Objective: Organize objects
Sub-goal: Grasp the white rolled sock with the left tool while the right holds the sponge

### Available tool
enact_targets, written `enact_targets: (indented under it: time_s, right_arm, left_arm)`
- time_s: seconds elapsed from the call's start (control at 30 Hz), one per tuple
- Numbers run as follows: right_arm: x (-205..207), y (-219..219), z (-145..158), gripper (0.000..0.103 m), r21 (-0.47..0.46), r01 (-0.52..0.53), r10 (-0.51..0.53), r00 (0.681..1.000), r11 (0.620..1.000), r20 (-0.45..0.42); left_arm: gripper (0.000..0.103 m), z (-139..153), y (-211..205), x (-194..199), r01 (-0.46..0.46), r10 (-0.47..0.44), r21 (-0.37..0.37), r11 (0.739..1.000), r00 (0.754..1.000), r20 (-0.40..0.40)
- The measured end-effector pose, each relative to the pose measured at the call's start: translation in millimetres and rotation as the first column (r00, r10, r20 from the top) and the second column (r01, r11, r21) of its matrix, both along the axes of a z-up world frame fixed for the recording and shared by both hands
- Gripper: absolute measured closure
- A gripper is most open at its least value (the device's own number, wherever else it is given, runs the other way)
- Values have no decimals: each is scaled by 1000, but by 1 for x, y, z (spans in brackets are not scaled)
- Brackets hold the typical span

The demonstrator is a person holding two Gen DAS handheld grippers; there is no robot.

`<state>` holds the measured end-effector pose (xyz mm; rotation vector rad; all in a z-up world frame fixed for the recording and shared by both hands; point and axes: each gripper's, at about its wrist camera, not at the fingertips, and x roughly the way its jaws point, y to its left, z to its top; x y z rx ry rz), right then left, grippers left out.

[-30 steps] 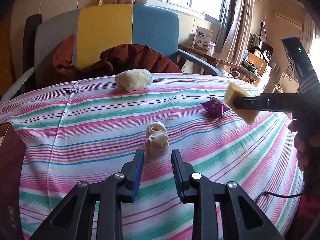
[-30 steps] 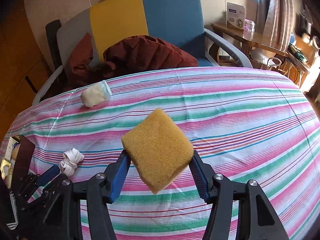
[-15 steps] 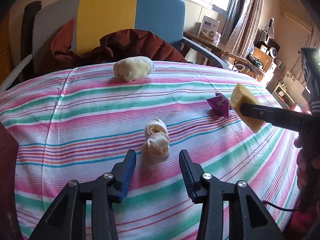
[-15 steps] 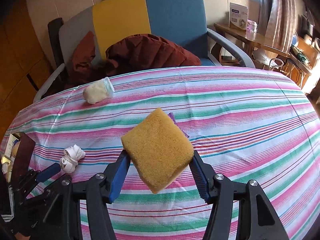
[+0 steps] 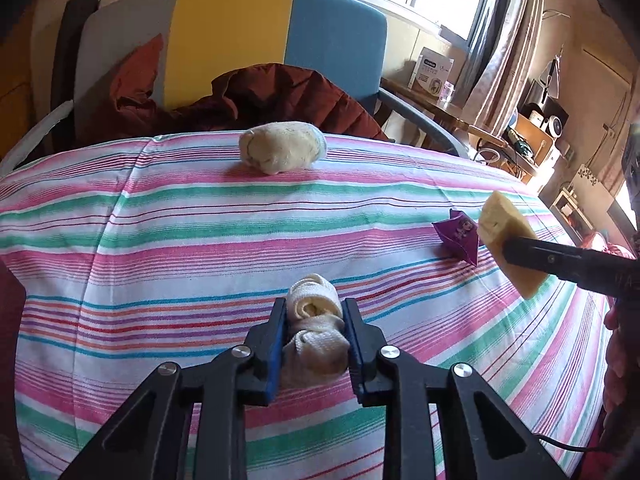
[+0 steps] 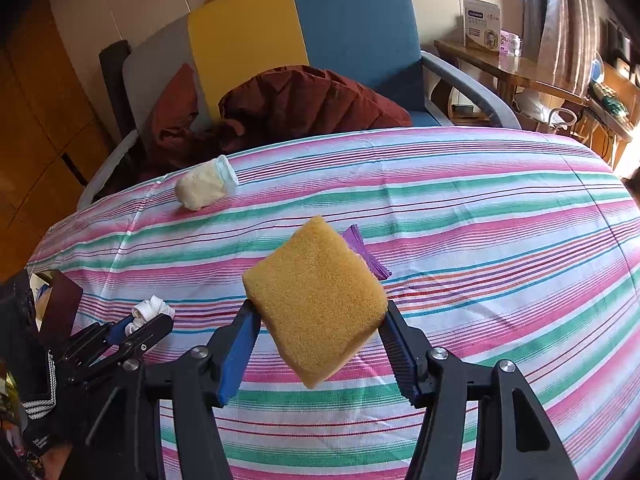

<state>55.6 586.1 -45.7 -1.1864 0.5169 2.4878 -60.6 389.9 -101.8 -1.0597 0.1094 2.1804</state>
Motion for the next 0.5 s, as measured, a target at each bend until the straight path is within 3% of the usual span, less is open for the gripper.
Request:
enact_targets:
  time_s: [0.13, 0.3, 0.5]
  right_arm:
    - [-3, -9, -2, 42, -9, -38, 38, 999, 999, -2]
    - [-8, -22, -5, 42, 16, -87, 86, 996, 996, 13]
    - [-12, -36, -9, 42, 47, -147, 146, 989, 988, 24]
  left_arm:
    - [77, 4, -19, 13, -13, 13, 20, 1000, 1000, -21]
    - [77, 12, -39, 43, 37, -36, 18, 999, 997, -64]
    - [77, 19, -68, 63, 51, -49, 57, 997, 998, -30]
